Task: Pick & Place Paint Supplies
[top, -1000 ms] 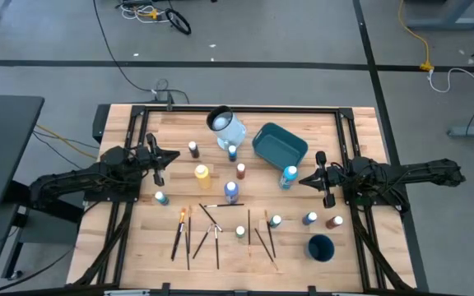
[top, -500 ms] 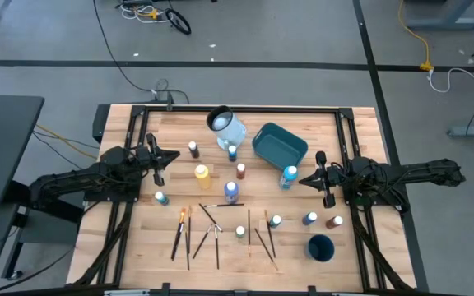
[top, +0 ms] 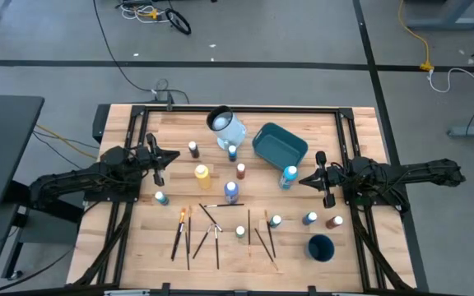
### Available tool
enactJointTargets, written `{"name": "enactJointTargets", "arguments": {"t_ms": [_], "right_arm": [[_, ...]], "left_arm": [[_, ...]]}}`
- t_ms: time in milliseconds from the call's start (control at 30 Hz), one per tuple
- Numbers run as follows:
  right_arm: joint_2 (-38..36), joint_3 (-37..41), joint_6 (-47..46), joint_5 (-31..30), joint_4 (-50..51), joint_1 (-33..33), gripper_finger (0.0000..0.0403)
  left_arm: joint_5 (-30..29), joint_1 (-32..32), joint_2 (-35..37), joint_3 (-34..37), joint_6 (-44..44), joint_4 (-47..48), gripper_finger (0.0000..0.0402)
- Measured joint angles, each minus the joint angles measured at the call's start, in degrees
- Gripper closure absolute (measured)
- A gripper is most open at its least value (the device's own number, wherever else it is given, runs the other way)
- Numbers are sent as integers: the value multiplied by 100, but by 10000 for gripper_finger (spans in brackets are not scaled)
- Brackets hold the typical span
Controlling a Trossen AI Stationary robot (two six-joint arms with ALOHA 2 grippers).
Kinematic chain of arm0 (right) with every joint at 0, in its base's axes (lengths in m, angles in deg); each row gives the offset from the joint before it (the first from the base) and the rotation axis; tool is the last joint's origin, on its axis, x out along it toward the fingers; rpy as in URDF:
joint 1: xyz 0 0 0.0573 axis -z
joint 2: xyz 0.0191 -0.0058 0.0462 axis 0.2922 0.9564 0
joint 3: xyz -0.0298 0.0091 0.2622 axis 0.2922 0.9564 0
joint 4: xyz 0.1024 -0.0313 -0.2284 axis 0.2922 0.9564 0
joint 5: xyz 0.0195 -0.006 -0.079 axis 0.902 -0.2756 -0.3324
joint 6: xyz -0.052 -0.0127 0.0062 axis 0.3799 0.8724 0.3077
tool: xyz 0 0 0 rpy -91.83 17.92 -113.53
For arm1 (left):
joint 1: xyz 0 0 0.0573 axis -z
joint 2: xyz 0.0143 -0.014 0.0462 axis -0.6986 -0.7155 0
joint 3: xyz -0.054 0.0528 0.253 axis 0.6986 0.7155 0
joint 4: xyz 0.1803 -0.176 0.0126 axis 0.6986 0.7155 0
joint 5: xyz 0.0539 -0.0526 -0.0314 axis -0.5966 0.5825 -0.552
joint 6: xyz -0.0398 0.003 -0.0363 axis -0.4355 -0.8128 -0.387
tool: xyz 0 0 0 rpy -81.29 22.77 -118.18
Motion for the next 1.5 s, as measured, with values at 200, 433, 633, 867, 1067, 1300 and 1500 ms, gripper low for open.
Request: {"name": "enactJointTargets", "arguments": {"t_ms": [200,433,633,867,1067,1300,1500], "right_arm": [[0,0,0,-2,-2,0,392],[1,1,0,-1,-1,0,392],[0,0,0,0,1,0,392],[0,0,0,0,0,0,392],[2,1,48,-6,-7,0,392],[2,0,-628,564,-136,-7,392],[2,1,930,-250,-989,-4,392]], "left_arm": [[0,2,0,1,-4,-96,368],[655,2,-2,1,-892,-199,368],[1544,2,0,-1,-1466,-818,365],[1656,4,-2,1,-1326,-1799,323],[1114,0,-164,-139,-585,-1916,270],[1032,0,-920,-541,-619,-1924,235],[1049,0,-1799,-1026,-891,-1929,234]]}}
